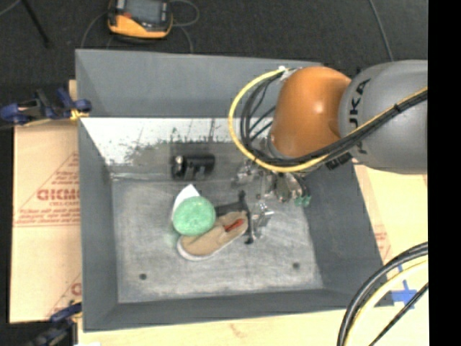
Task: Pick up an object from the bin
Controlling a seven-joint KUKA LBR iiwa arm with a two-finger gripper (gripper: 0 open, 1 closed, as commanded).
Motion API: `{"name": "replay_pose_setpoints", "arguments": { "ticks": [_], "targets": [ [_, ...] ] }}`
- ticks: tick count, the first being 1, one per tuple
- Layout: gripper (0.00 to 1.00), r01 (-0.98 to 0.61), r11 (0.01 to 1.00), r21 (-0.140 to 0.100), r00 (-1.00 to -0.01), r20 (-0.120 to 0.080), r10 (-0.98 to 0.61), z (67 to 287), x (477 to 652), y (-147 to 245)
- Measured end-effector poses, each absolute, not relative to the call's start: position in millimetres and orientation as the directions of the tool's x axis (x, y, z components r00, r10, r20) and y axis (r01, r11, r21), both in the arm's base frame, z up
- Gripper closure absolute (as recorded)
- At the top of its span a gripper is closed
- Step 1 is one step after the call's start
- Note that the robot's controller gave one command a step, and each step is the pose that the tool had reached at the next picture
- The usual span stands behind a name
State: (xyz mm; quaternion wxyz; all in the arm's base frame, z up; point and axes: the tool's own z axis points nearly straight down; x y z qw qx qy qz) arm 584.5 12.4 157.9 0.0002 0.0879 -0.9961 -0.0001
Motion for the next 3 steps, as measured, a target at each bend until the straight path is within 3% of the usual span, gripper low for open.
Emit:
{"name": "replay_pose_setpoints", "arguments": {
  "ticks": [1,2,3],
  "targets": [
    [1.0,-0.167,0.986,0.0,-0.986,0.009,-0.167,75.5,598.2,4.8],
    [1.0,-0.166,0.986,0.0,-0.986,0.009,-0.166,75.5,598.2,4.8],
    [1.0,-0.15,0.989,0.001,-0.989,0.005,-0.15,109.8,589.2,12.7]
  ]
}}
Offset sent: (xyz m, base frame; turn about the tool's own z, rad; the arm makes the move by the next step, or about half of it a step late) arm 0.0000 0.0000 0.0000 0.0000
